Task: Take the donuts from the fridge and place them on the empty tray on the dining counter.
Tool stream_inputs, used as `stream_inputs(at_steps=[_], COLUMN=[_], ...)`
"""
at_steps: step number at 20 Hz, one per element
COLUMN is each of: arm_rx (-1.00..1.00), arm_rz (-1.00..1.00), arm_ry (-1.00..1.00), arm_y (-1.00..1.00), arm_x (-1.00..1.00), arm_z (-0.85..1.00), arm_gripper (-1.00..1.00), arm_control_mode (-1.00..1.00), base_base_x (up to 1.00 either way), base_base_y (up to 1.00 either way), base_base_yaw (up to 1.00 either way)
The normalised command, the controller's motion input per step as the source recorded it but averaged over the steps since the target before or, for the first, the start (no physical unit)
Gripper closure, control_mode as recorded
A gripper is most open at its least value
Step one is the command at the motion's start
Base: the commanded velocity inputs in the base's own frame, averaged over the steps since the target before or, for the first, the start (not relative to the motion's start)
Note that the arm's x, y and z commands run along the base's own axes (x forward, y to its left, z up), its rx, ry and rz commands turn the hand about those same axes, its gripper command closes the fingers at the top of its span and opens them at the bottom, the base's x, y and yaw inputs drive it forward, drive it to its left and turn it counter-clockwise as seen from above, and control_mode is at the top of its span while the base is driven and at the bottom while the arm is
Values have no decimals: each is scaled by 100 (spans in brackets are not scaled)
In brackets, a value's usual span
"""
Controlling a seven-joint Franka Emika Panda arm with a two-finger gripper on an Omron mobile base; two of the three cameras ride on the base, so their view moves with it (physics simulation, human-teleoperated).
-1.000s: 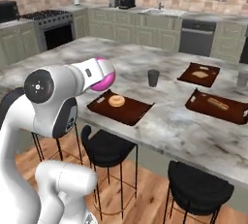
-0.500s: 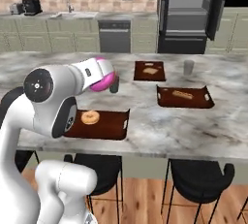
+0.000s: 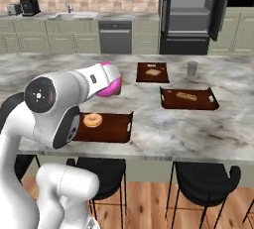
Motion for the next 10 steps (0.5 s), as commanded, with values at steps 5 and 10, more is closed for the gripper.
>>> stream_inputs(at_steps=[5,10], arm_rx=[0,0], arm_rz=[0,0], arm_ry=[0,0], arm_y=[0,0], arm_x=[0,0], arm_z=[0,0], arm_gripper=[100,100], arm_control_mode=[100,100], base_base_x=[99,93], base_base_y=[0,0], base_base_yaw=[56,52])
